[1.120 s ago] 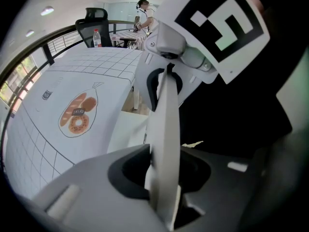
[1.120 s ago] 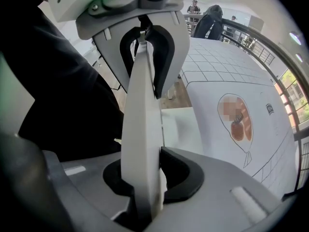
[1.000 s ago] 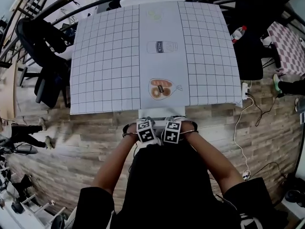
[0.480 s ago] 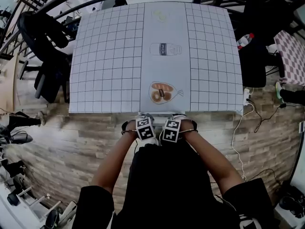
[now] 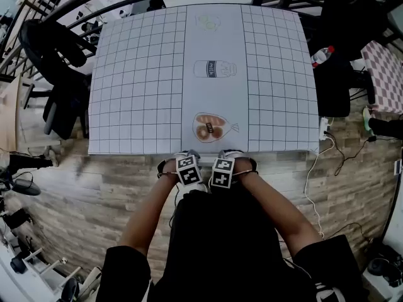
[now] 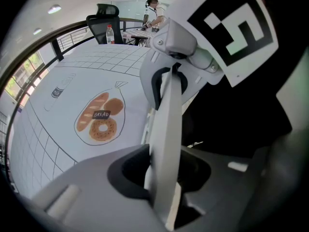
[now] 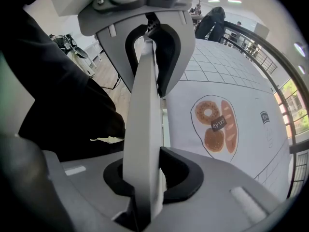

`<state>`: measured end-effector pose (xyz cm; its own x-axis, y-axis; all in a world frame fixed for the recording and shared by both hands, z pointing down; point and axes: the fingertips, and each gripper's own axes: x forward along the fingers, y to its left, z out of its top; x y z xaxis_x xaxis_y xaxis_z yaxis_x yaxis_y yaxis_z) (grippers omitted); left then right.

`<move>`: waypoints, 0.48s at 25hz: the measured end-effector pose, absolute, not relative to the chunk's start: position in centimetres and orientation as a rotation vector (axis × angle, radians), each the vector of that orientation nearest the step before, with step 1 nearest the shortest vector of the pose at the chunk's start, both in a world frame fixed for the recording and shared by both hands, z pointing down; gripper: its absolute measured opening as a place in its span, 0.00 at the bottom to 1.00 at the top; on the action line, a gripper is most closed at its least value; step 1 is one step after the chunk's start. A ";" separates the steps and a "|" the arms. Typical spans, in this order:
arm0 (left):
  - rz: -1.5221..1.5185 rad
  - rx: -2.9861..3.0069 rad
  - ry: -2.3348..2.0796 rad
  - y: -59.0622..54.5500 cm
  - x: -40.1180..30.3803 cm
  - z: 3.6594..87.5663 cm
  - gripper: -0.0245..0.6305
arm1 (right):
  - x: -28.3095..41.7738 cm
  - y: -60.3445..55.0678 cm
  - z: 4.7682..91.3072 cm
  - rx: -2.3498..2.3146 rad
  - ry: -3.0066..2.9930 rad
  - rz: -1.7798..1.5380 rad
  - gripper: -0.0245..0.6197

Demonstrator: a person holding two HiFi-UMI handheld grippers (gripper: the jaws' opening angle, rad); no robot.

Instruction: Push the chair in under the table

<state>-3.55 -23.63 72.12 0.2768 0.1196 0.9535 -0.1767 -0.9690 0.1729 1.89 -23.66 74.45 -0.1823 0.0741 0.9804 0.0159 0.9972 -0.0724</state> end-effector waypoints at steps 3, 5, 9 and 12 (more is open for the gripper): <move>1.756 2.305 -0.057 -24.1 -3.4 72.2 0.21 | 2.0 -24.2 74.5 -0.068 -1.754 0.037 0.16; 1.750 2.309 -0.061 -24.1 -3.7 71.7 0.21 | 1.6 -24.2 74.1 -0.068 -1.753 0.034 0.16; 1.756 2.308 -0.063 -24.7 -3.6 72.2 0.21 | 1.9 -25.0 74.5 -0.068 -1.751 0.024 0.16; 1.782 2.312 -0.049 -25.3 -2.9 73.4 0.21 | 2.5 -25.6 75.7 -0.070 -1.753 0.017 0.16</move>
<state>-2.87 -25.26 73.41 0.2637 0.1079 0.9585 -0.1607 -0.9749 0.1539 2.53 -25.65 75.66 -0.1809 0.0570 0.9819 0.0376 0.9980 -0.0510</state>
